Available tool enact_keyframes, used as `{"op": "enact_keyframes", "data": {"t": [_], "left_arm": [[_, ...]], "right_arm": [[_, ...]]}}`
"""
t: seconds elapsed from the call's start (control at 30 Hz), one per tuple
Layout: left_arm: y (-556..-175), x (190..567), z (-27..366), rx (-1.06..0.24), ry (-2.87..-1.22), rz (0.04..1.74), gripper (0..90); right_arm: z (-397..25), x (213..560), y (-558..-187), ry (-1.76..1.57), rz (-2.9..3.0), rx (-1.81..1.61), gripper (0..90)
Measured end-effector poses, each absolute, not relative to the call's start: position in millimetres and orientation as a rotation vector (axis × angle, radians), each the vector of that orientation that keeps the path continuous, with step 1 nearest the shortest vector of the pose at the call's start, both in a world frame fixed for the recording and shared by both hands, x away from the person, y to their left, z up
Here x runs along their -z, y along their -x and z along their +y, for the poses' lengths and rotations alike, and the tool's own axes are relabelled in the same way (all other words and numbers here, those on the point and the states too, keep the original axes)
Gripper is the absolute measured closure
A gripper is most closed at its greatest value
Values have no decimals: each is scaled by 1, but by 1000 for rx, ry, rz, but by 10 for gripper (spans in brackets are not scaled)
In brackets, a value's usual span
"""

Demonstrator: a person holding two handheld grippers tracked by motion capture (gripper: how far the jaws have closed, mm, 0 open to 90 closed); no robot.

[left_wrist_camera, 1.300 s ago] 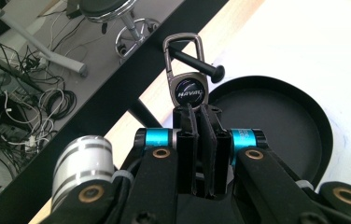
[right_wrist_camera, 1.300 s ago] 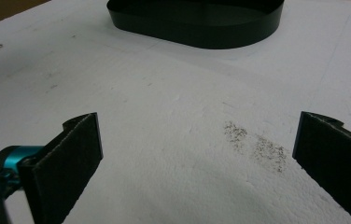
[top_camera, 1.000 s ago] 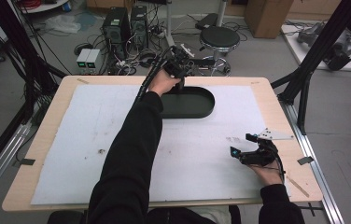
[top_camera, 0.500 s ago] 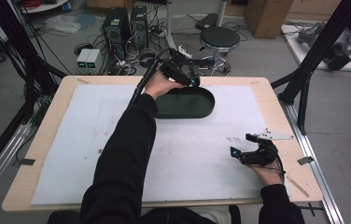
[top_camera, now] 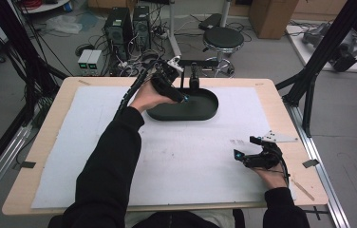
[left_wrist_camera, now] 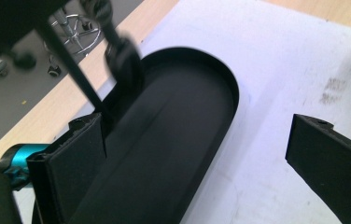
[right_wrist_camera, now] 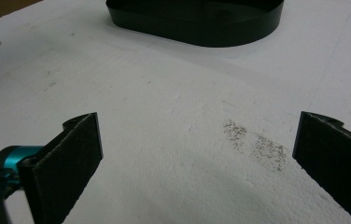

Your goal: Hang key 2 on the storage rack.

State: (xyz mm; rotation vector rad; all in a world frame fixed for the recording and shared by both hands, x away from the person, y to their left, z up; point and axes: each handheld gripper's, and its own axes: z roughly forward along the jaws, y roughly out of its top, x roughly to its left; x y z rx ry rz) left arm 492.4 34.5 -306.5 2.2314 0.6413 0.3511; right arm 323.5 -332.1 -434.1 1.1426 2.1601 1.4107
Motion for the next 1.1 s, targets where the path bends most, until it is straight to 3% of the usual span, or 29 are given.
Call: {"op": "enact_keyframes", "data": {"t": [0.63,1.1], "left_arm": [[-453,323,95,-355,-2203,663,57],[-431,340,156,-353,-2161,780,57]], "right_arm": [[-330,435,-323,-1146,2166,-1400,7],[-330,435,-324,-1143,2171,-1388,7]]}}
